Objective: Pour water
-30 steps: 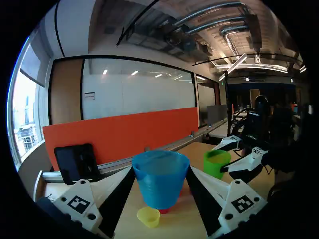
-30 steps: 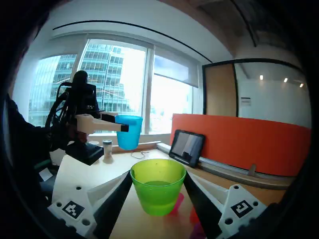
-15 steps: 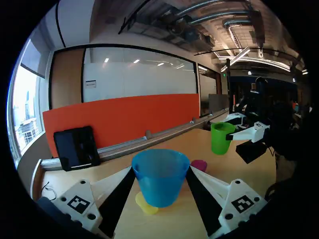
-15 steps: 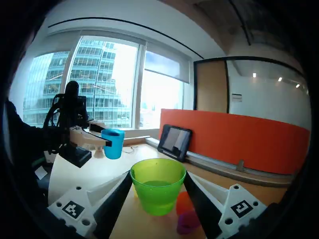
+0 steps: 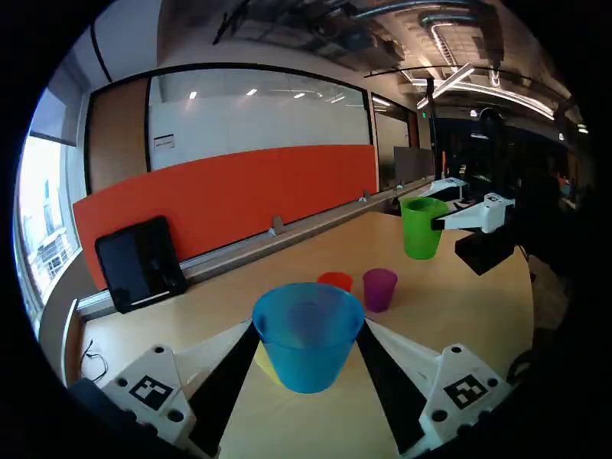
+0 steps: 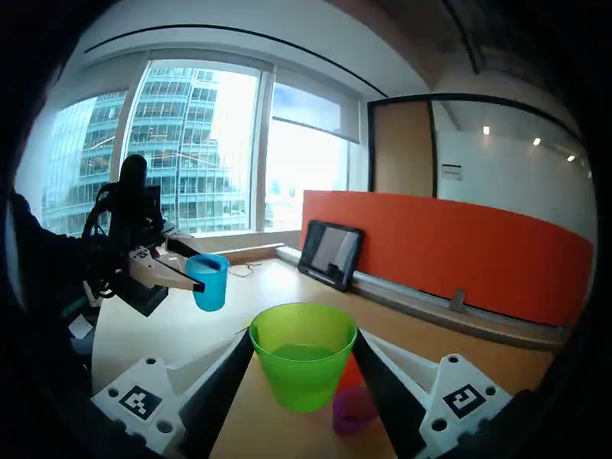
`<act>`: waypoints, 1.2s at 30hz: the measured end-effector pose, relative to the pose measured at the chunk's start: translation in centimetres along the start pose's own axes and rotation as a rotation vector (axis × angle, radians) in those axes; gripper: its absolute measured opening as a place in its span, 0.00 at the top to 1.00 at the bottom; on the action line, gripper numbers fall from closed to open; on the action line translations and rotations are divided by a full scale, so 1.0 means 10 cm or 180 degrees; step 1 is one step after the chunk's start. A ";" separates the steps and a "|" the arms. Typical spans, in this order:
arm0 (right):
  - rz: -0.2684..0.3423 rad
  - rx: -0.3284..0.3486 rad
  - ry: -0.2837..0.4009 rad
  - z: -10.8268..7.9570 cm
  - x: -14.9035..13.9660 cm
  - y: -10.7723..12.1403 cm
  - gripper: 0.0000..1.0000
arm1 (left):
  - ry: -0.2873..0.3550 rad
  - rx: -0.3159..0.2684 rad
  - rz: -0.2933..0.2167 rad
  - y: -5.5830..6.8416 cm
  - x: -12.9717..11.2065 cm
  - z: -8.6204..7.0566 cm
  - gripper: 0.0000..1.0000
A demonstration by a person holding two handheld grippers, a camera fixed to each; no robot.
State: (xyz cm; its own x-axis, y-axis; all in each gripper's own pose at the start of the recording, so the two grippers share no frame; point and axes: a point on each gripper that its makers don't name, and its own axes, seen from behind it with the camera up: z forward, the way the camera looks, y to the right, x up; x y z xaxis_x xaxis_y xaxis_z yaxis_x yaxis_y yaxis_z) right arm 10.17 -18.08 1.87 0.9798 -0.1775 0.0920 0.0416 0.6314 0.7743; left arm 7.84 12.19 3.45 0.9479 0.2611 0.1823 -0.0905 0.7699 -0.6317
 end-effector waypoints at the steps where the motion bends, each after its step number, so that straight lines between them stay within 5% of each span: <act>1: 0.0006 0.0013 -0.0026 0.00 -0.03 0.00 0.08 | -0.0030 -0.0010 0.0008 0.01 -0.03 0.01 0.13; 15: -0.0019 0.0104 -0.0412 -0.01 -0.42 0.02 0.07 | -0.0477 -0.0158 0.0136 0.16 -0.48 0.12 0.13; 36: -0.0054 0.0218 -0.0822 0.07 -0.92 -0.01 0.07 | -0.1002 -0.0270 0.0194 0.19 -1.08 0.25 0.13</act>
State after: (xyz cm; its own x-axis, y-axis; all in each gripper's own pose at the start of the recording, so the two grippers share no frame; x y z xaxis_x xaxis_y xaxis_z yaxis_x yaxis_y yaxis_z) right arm 1.04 -17.04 1.45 0.8964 -0.3797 0.2286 0.0356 0.5758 0.8168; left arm -3.29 12.28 2.19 0.7994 0.4826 0.3579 -0.1059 0.6996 -0.7066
